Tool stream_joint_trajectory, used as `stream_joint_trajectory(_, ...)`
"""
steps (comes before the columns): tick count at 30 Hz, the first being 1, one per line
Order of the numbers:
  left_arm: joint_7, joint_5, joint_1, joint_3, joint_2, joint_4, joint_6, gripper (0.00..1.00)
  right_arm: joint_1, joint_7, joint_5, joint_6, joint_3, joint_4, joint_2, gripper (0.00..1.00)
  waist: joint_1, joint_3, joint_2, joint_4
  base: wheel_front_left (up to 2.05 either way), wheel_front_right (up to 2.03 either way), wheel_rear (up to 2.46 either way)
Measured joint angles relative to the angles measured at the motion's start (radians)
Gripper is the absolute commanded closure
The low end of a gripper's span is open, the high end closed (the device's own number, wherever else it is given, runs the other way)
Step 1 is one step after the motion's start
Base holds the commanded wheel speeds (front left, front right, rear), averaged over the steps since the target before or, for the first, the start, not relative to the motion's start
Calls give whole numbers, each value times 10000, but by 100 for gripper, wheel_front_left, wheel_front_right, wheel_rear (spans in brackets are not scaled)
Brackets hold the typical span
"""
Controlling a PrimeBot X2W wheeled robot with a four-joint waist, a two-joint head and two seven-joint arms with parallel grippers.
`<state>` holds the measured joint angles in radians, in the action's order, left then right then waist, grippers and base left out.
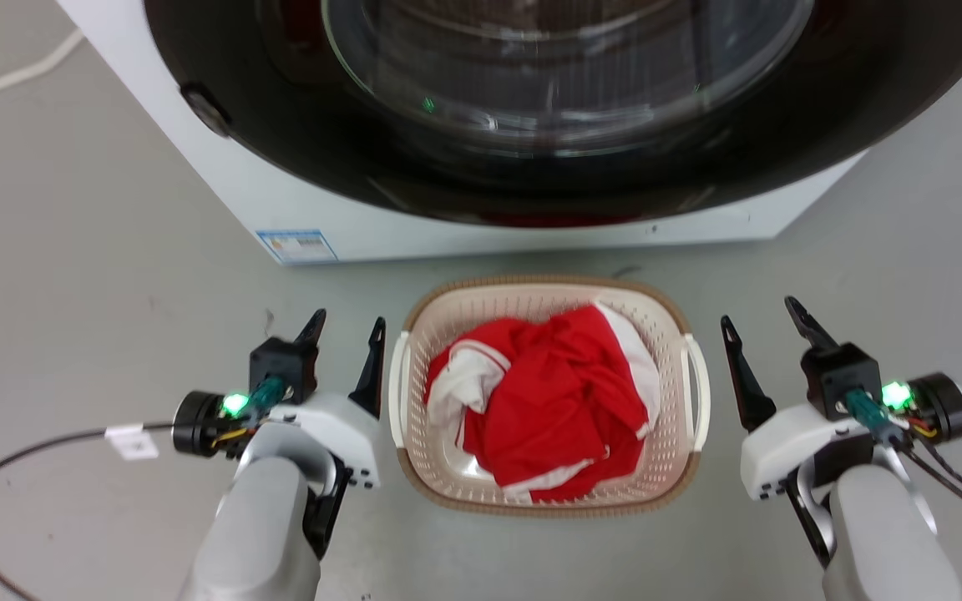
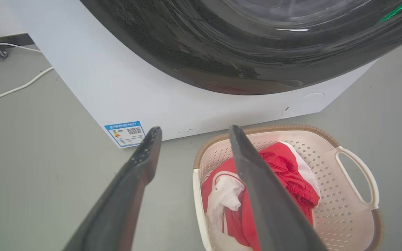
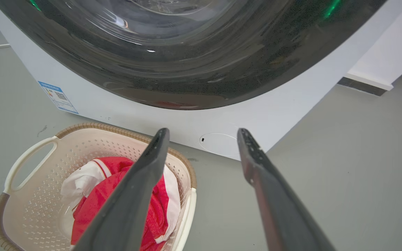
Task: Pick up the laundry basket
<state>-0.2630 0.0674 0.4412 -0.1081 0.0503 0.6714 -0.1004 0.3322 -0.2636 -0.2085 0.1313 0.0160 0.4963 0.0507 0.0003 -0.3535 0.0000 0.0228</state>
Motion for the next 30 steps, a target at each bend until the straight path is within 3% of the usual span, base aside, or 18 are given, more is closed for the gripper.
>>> stream_joint_trajectory(16, 0, 560, 2955, -1108, -4, 3904, -215, 0, 2383, 0, -184, 0, -589, 3003, 426, 0, -1, -2572, 0, 187, 0, 0, 0)
stream_joint_trajectory(30, 0, 662, 4618, -1747, -2, 5446, -219, 0, 4009, 0, 205, 0, -817, 5124, 437, 0, -1, -4273, 0, 186, 0, 0, 0)
